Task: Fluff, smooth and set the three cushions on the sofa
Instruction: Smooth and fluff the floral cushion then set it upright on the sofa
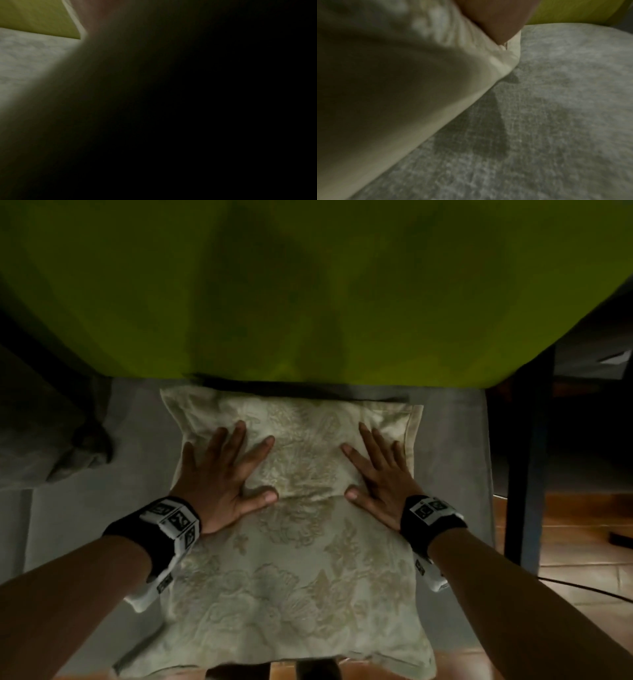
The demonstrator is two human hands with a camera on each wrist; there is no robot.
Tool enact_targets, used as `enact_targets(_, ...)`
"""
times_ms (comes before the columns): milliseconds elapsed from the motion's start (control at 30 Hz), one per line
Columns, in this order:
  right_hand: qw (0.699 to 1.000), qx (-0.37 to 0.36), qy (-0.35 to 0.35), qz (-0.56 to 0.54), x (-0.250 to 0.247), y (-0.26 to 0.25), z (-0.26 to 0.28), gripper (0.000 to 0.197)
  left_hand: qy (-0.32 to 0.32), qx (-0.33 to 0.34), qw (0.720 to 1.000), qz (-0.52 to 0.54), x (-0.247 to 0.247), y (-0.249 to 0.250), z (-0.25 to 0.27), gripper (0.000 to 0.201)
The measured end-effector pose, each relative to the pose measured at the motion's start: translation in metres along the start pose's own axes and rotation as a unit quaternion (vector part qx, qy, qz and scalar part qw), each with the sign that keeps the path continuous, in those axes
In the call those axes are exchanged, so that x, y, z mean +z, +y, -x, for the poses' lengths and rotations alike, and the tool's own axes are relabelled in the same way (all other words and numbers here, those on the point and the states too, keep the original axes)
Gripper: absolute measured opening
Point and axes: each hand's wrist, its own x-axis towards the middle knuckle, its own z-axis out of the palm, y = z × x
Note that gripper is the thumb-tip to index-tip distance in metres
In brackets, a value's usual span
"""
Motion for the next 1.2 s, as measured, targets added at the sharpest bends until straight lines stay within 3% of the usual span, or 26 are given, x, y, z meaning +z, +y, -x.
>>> enact_targets(167,0.998,0.039,-0.035,-0.022,-0.012,0.000,-0.010,0.072,-0.033,-0.005,0.999,0.020,-0.010,-0.001,-0.006,0.083)
enact_targets(300,0.996,0.015,-0.085,-0.002,-0.055,-0.008,-0.003,0.072,-0.058,0.018,0.997,0.041,-0.030,-0.009,0.007,0.083)
enact_targets(333,0.997,-0.009,-0.075,0.018,-0.068,-0.014,0.002,0.071,-0.062,0.026,0.997,0.044,-0.035,-0.012,0.015,0.085)
enact_targets(400,0.993,-0.095,0.017,0.068,-0.092,-0.030,0.015,0.061,-0.054,0.052,0.996,0.050,-0.042,-0.017,0.034,0.091)
enact_targets(500,0.962,-0.216,0.145,0.086,-0.105,-0.051,0.026,0.057,0.051,0.145,0.988,0.020,-0.053,-0.016,0.057,0.105)
enact_targets(600,0.957,-0.254,0.108,0.085,-0.092,-0.063,0.021,0.073,0.082,0.259,0.962,-0.029,-0.055,-0.004,0.060,0.117)
enact_targets(667,0.970,-0.226,0.036,0.080,-0.074,-0.061,0.012,0.078,0.046,0.278,0.956,-0.083,-0.056,0.008,0.050,0.114)
enact_targets(733,0.978,-0.190,-0.020,0.083,-0.060,-0.053,0.003,0.077,-0.020,0.241,0.963,-0.117,-0.051,0.015,0.036,0.111)
enact_targets(800,0.980,-0.168,-0.051,0.090,-0.049,-0.047,-0.005,0.075,-0.040,0.216,0.968,-0.122,-0.044,0.015,0.024,0.105)
enact_targets(967,0.986,-0.109,-0.113,0.049,-0.050,-0.043,-0.019,0.072,-0.065,0.164,0.983,-0.054,-0.046,0.004,0.017,0.088)
enact_targets(1100,0.990,0.009,-0.142,-0.016,-0.056,-0.018,-0.005,0.076,-0.101,0.105,0.989,0.008,-0.050,-0.021,0.027,0.089)
enact_targets(1200,0.982,0.096,-0.159,-0.019,-0.060,0.007,0.009,0.087,-0.092,0.075,0.992,0.033,-0.048,-0.035,0.037,0.089)
